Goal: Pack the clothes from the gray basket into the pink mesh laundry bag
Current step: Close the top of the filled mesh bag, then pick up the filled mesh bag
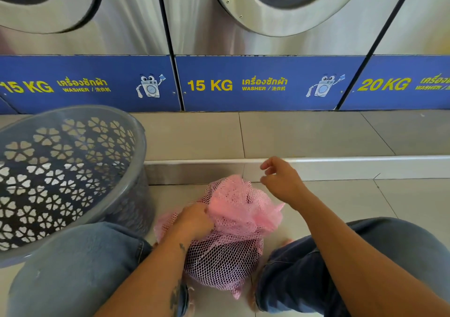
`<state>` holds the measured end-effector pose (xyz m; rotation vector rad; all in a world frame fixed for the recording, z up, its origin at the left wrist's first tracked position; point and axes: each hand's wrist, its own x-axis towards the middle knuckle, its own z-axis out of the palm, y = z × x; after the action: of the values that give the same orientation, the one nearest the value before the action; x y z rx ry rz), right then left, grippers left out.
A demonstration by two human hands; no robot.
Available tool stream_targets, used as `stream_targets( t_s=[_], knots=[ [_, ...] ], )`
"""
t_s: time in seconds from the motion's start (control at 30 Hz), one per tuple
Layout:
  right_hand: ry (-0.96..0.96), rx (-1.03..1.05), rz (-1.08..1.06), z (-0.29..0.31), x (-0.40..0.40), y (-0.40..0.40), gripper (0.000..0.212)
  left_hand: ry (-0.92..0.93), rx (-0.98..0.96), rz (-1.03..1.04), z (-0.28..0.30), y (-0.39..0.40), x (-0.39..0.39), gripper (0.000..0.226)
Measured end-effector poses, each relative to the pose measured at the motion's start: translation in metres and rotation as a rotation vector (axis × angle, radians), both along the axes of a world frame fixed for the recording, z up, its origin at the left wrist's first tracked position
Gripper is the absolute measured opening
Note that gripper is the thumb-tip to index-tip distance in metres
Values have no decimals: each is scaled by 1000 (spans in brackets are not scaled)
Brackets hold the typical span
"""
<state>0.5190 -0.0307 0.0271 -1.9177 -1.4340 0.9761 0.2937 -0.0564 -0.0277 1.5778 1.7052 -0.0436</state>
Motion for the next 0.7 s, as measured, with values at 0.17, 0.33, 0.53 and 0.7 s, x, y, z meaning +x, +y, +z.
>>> stream_targets(
  t_s=[0.17,0.33,0.53,0.7],
  knots=[
    [8,-333,64,-68,-3,-7,52,214,-320,-149,-39,-14,-24,47],
    [53,-457,51,-119,-3,-9,79,148,-377,264,-81,-5,-40,138],
    [234,-556,-173,-173,-7,7,111,55,-488,249,-133,-5,-25,149],
    [472,-578,-152,-215,-16,8,112,-113,-375,422,-156,-3,-19,141]
  ],
)
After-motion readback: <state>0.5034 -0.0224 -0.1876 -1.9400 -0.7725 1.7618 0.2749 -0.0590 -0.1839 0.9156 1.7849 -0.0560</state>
